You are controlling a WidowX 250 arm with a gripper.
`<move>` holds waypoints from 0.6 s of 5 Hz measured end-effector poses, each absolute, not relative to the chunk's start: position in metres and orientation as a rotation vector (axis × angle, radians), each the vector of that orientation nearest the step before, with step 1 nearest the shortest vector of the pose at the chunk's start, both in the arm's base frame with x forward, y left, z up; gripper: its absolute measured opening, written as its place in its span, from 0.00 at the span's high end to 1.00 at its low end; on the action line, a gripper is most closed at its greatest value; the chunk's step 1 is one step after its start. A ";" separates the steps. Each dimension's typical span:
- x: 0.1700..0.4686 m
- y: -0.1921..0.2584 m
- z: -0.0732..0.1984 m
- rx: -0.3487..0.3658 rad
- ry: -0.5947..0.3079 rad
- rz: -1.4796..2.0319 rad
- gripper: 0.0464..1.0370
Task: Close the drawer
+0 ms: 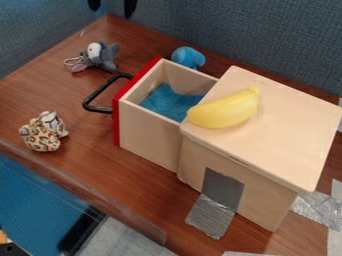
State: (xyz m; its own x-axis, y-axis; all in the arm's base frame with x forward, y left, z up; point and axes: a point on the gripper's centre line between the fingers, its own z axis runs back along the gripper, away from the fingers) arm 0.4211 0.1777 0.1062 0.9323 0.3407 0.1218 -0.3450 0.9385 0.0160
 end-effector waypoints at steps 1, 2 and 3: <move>0.417 0.174 0.079 0.011 -0.064 0.352 0.04; 0.388 0.151 0.054 -0.066 -0.028 0.284 0.04; 0.356 0.141 0.059 -0.056 -0.056 0.236 0.04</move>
